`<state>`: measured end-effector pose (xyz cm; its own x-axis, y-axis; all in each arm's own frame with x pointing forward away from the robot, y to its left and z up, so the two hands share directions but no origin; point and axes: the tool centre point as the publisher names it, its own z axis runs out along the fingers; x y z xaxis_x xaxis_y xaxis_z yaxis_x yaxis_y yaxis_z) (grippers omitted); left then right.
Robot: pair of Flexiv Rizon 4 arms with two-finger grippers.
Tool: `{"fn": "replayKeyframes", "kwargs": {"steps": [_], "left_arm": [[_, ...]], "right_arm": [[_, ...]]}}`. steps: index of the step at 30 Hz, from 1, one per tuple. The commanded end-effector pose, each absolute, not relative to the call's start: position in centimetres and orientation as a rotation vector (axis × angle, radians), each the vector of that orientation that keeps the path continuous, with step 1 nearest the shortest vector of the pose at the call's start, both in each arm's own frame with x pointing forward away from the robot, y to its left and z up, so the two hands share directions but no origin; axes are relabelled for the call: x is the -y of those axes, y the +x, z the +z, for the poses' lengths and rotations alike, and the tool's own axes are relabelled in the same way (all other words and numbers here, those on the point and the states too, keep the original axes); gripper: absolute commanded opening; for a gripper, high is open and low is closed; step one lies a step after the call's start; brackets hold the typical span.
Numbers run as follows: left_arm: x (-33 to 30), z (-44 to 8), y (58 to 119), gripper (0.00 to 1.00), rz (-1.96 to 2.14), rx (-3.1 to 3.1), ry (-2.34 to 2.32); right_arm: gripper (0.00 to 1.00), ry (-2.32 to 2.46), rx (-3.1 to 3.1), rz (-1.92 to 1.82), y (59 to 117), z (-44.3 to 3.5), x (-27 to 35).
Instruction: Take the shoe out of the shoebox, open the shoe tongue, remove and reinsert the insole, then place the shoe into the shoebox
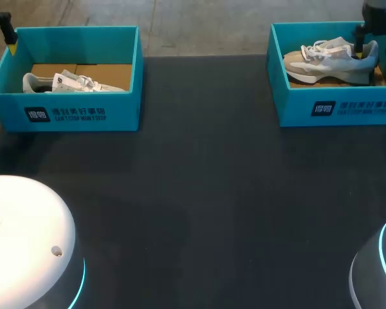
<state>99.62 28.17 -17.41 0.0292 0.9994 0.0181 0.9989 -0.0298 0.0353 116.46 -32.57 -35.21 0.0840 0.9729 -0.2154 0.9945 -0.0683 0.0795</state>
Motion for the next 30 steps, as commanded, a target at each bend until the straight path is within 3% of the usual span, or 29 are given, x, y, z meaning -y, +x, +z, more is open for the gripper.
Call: {"fn": "replayKeyframes", "kwargs": {"steps": [1,6,21,24,26,29,30], "left_arm": [[-28.2,-17.4,99.5,1.0,0.064,-2.179,2.245],[-28.2,-17.4,99.5,1.0,0.064,-2.179,2.245],[-28.2,-17.4,99.5,1.0,0.064,-2.179,2.245],[-28.2,-17.4,99.5,1.0,0.064,-2.179,2.245],[-28.2,-17.4,99.5,1.0,0.064,-2.179,2.245],[-28.2,-17.4,99.5,1.0,0.064,-2.179,2.245],[-28.2,-17.4,99.5,1.0,0.064,-2.179,2.245]], "right_arm": [[0.82,2.175,-2.004,-0.175,117.9,-36.0,33.0],[0.71,2.192,-2.022,-0.171,118.2,-36.5,33.2],[0.72,2.224,-2.054,-0.196,117.8,-38.3,33.7],[0.67,2.225,-2.063,-0.202,117.7,-38.7,33.5],[0.61,2.232,-2.067,-0.203,117.7,-38.9,33.5],[0.42,2.238,-2.068,-0.201,117.7,-39.0,33.5],[0.24,2.24,-2.067,-0.199,117.7,-39.0,33.5]]}}
